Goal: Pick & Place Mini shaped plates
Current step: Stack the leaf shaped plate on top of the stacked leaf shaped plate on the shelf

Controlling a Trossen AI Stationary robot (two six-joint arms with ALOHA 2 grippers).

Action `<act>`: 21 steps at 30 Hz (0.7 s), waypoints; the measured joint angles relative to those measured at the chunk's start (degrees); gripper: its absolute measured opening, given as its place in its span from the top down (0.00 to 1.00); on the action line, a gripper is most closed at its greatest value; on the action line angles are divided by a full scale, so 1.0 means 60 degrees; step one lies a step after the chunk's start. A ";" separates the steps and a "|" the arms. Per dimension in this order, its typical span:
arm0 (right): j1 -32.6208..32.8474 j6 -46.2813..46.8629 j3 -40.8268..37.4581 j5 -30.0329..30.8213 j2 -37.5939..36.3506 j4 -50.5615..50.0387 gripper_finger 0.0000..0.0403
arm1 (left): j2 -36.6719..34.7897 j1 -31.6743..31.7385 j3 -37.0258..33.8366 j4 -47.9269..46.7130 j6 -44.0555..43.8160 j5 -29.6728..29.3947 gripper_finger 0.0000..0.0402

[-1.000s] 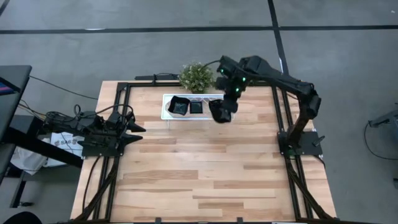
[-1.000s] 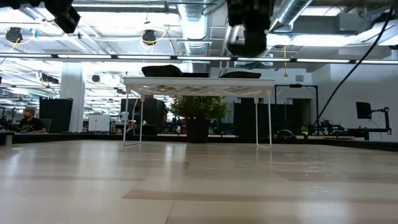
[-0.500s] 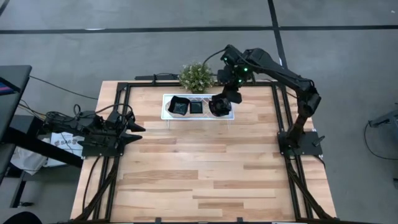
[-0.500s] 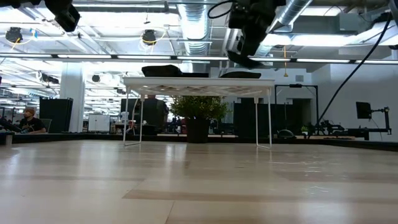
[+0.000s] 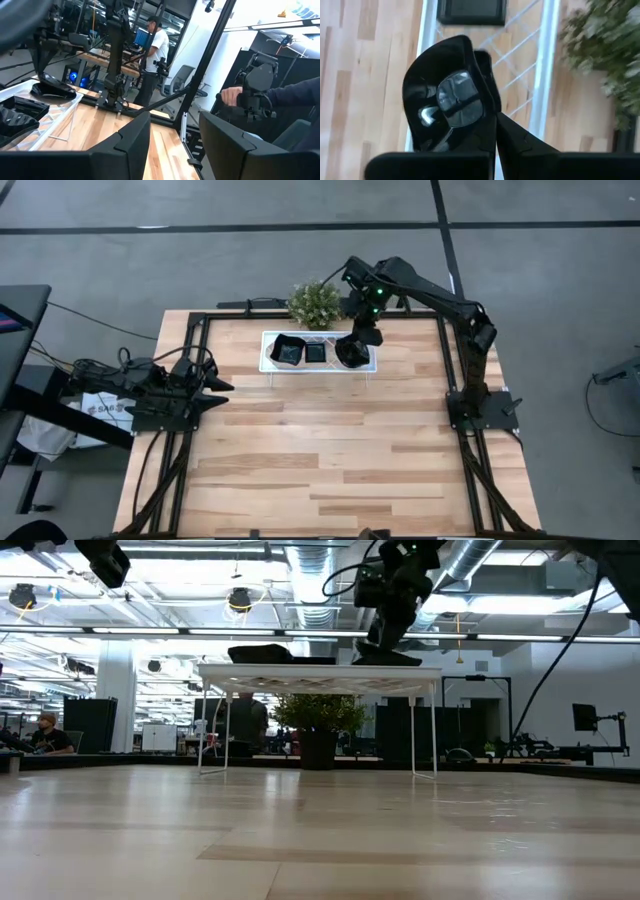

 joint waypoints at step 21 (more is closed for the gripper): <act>0.0458 -0.0538 0.0317 0.0339 0.0056 -0.0260 0.87 | 0.0002 0.0004 0.0000 0.0091 0.0002 -0.0002 0.57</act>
